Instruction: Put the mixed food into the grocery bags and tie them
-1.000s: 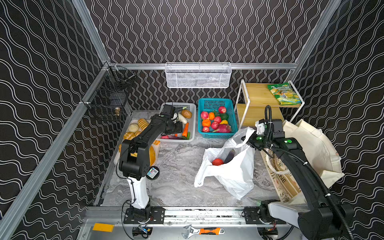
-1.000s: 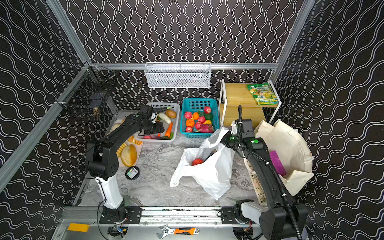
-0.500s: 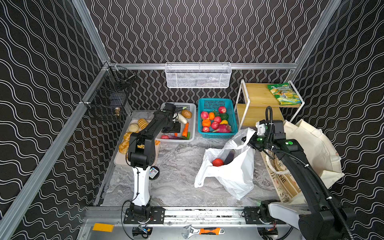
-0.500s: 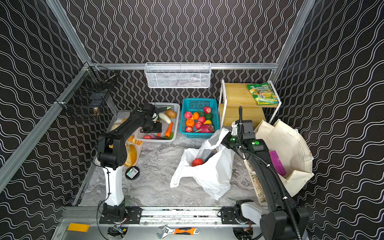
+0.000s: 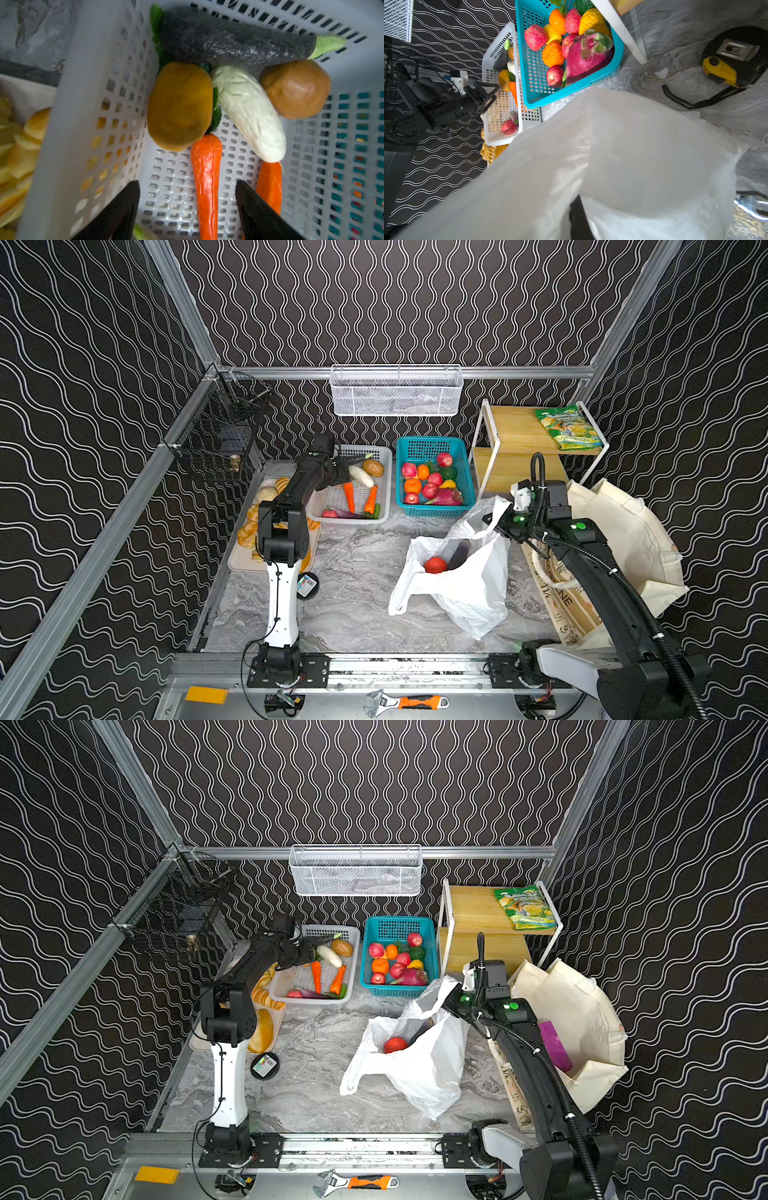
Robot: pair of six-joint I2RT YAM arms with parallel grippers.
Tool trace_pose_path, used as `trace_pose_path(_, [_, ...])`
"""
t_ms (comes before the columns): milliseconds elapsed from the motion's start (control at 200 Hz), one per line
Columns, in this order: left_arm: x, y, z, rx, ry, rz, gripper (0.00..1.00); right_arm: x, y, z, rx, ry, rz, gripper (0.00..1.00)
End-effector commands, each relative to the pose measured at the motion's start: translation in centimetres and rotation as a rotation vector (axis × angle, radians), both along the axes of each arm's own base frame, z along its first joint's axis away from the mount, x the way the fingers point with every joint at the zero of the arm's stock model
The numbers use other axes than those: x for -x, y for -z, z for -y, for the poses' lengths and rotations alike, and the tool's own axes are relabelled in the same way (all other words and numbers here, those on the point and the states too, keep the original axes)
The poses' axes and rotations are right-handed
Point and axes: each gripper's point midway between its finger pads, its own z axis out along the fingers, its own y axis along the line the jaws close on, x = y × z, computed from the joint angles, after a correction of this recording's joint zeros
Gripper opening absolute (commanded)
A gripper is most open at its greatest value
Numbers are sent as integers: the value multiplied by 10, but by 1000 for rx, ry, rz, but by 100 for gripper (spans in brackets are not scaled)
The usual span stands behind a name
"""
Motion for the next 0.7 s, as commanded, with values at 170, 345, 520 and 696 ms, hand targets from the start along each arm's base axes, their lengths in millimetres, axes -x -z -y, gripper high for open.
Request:
trace_pose_path(170, [-35,4,-18,-94,-56,102,79,-1,-6,0,-4,-1,17,0])
trace_pose_path(345, [-46,17,-21,-106,-79,140,75,-1,-4,0,-5,2,8,0])
trace_pose_path(520, [-51,30,-16,-81,-90,127,70,0,-5,0,-4,2,7,0])
trace_pose_path(696, [-50,44,-13,-87,-60,101,63,1,-6,1,-2,5,8,0])
